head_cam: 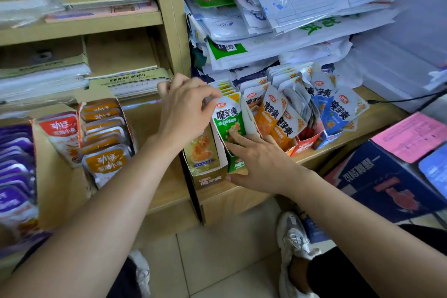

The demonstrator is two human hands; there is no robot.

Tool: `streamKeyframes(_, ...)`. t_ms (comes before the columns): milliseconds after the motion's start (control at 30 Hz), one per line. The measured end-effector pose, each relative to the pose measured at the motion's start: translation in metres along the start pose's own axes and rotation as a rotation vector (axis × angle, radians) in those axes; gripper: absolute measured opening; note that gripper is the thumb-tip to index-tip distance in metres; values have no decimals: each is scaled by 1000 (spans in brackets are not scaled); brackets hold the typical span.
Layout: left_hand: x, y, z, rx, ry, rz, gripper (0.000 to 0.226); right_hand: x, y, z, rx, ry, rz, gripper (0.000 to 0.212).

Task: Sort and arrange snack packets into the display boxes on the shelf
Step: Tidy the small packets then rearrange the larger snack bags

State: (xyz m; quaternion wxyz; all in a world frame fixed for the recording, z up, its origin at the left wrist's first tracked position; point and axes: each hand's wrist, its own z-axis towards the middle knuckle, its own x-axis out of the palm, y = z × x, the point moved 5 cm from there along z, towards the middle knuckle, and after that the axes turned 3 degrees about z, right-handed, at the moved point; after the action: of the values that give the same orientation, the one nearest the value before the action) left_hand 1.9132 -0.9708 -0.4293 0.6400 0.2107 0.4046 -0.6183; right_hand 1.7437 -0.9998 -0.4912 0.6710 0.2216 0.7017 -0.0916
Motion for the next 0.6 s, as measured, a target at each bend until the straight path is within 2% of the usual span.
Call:
streamKeyframes(200, -14, 26, -2, -34, -10, -114, 20, -6, -2, 1, -37, -101, 0, 61)
streamKeyframes(400, -30, 54, -20, -143, -7, -177, 26, -17, -6, -1, -58, -253, 55, 53)
streamKeyframes(533, -38, 27, -34, -67, 0, -180, 23, -49, -11, -16, -93, -505, 234, 13)
streamKeyframes(600, -37, 6, -40, 6, 36, -206, 22, -67, -23, -29, -28, -660, 312, 6)
